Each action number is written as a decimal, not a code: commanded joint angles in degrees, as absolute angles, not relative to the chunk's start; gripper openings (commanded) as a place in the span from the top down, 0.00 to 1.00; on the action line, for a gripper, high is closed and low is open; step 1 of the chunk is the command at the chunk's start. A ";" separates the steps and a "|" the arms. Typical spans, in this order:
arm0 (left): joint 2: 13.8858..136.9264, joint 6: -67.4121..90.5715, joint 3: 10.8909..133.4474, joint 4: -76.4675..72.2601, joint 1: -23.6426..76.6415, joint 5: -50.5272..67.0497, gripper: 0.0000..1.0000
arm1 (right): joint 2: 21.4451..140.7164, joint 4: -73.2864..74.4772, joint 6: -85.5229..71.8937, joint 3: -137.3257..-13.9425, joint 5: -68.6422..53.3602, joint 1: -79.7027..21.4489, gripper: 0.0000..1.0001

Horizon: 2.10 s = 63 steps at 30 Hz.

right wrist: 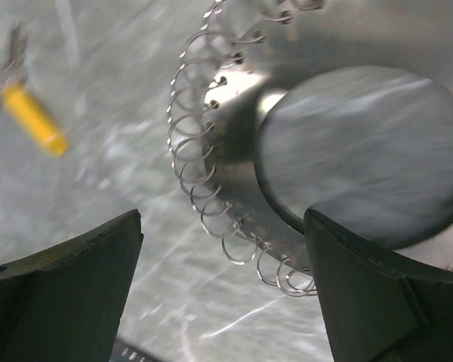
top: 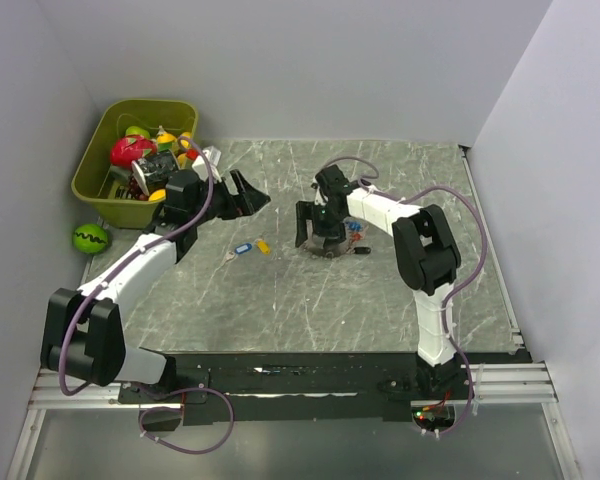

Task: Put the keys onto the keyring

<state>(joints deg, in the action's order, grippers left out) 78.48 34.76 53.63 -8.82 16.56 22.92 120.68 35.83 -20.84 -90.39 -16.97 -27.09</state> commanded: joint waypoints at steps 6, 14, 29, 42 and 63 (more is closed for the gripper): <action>82.44 36.65 55.28 -9.93 17.49 25.57 0.04 | 113.12 32.07 -23.56 -94.47 -19.17 -27.25 0.05; 93.23 39.90 58.62 -6.07 19.86 26.19 0.04 | 114.43 35.76 -21.53 -97.38 -12.66 -21.36 0.05; 111.34 43.25 66.52 -3.71 26.89 26.38 0.04 | 115.75 36.03 -21.00 -87.89 -13.44 -15.82 0.05; 119.79 42.37 75.66 -0.18 27.51 27.42 0.34 | 111.71 27.87 -23.46 -72.16 -21.53 -15.91 0.39; 123.58 33.66 92.29 11.51 29.00 23.58 0.44 | 96.42 17.58 -30.23 -55.64 -29.53 -23.12 0.68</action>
